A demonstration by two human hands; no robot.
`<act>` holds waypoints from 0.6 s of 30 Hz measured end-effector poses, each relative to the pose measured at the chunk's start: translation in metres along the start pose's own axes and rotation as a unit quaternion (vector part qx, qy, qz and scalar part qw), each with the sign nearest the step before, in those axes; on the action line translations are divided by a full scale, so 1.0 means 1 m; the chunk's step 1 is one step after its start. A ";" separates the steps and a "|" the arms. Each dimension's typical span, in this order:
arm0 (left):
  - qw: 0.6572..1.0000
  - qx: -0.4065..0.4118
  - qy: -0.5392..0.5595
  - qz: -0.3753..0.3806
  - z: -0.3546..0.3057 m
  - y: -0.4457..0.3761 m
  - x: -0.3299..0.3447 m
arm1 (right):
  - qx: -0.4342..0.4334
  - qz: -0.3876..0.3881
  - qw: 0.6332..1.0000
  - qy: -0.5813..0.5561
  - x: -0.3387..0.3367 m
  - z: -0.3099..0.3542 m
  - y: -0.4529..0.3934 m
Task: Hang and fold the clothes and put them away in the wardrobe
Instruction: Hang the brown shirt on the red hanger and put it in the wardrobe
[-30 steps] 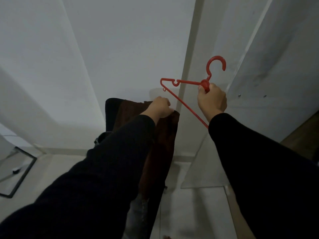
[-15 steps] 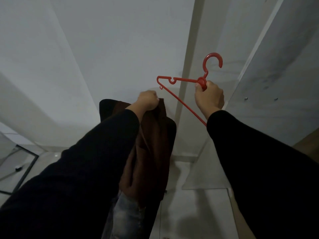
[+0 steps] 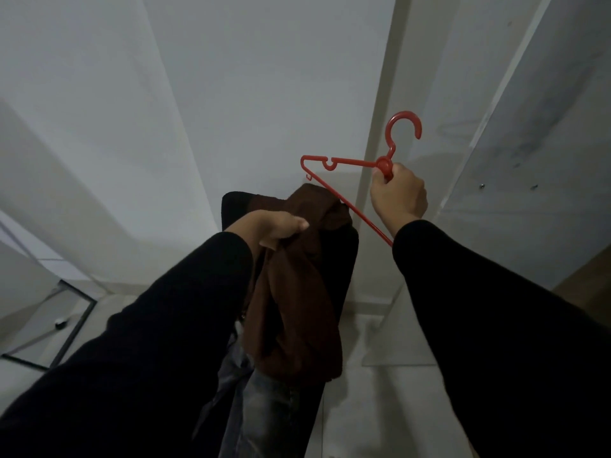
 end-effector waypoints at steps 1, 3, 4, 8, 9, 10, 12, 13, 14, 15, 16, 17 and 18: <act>0.999 -0.012 -0.044 0.025 0.001 -0.001 0.004 | 0.000 -0.003 1.000 0.007 -0.001 0.001 0.002; 0.991 -0.034 -0.116 0.055 0.001 -0.003 0.012 | 0.002 -0.012 1.000 0.017 -0.002 0.001 0.003; 0.984 -0.048 -0.158 0.063 -0.001 -0.003 0.016 | 0.005 -0.018 1.000 0.019 -0.003 0.001 0.002; 0.932 -0.109 -0.333 0.095 -0.002 -0.012 0.029 | 0.018 -0.037 0.999 0.029 -0.009 -0.001 -0.007; 0.923 -0.113 -0.352 0.104 -0.004 -0.014 0.029 | 0.018 -0.041 0.998 0.036 -0.011 -0.001 -0.011; 0.921 -0.104 -0.360 0.109 -0.008 -0.017 0.027 | 0.016 -0.045 0.998 0.040 -0.012 -0.002 -0.014; 0.935 -0.055 -0.342 0.070 -0.026 -0.019 0.019 | 0.012 -0.050 0.998 0.039 -0.013 -0.004 -0.023; 0.947 -0.013 -0.321 0.004 -0.036 -0.019 0.015 | 0.010 -0.050 0.998 0.038 -0.014 -0.005 -0.027; 0.952 0.031 -0.291 -0.089 -0.046 -0.020 0.011 | 0.008 -0.049 0.998 0.039 -0.014 -0.007 -0.031; 0.943 0.073 -0.264 -0.192 -0.054 -0.023 0.006 | 0.006 -0.046 0.998 0.040 -0.014 -0.009 -0.035; 0.922 0.098 -0.244 -0.284 -0.061 -0.028 0.002 | 0.005 -0.042 0.998 0.040 -0.014 -0.011 -0.038; 0.904 0.101 -0.227 -0.349 -0.065 -0.034 0.000 | 0.002 -0.037 0.998 0.040 -0.014 -0.014 -0.041; 0.895 0.082 -0.221 -0.380 -0.067 -0.040 -0.001 | 0.000 -0.034 0.999 0.041 -0.014 -0.016 -0.043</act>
Point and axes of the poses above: each hand's wrist, its own y-axis away from the middle knuckle, its own x-axis out of the palm, z = x × y, the point moved 1 cm from there along -y, towards the middle knuckle, and after that the axes turned 13 degrees about -y, right-handed, at the moved point
